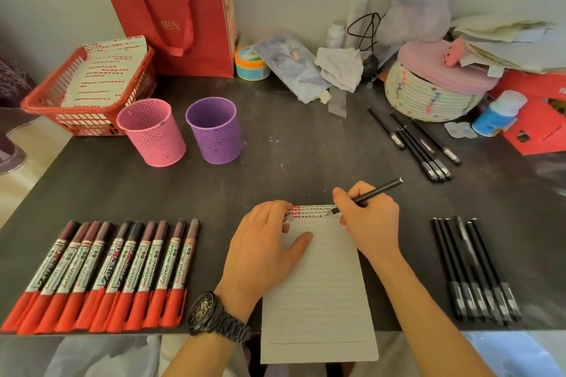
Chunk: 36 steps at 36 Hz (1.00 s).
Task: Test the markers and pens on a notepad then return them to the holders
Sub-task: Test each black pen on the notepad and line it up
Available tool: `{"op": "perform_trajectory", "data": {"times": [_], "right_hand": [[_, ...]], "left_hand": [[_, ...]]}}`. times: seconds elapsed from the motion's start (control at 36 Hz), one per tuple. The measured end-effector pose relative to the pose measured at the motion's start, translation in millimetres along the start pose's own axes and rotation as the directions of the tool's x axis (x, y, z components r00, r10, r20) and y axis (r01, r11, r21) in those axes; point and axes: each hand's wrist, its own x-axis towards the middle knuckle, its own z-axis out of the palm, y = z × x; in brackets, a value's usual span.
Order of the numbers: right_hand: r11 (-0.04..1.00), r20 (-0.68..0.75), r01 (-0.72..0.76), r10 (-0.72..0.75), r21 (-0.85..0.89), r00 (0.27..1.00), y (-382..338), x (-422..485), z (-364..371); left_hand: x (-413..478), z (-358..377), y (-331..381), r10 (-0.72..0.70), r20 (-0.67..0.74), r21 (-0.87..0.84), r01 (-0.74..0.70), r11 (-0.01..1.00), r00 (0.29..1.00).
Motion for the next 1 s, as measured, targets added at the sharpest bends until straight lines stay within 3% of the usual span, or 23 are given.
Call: {"op": "perform_trajectory", "data": {"times": [1.0], "right_hand": [[0.999, 0.031, 0.025, -0.023, -0.042, 0.999, -0.8, -1.4, -1.3]], "left_hand": [[0.2, 2.8, -4.8, -0.022, 0.017, -0.015, 0.022, 1.000, 1.000]]}}
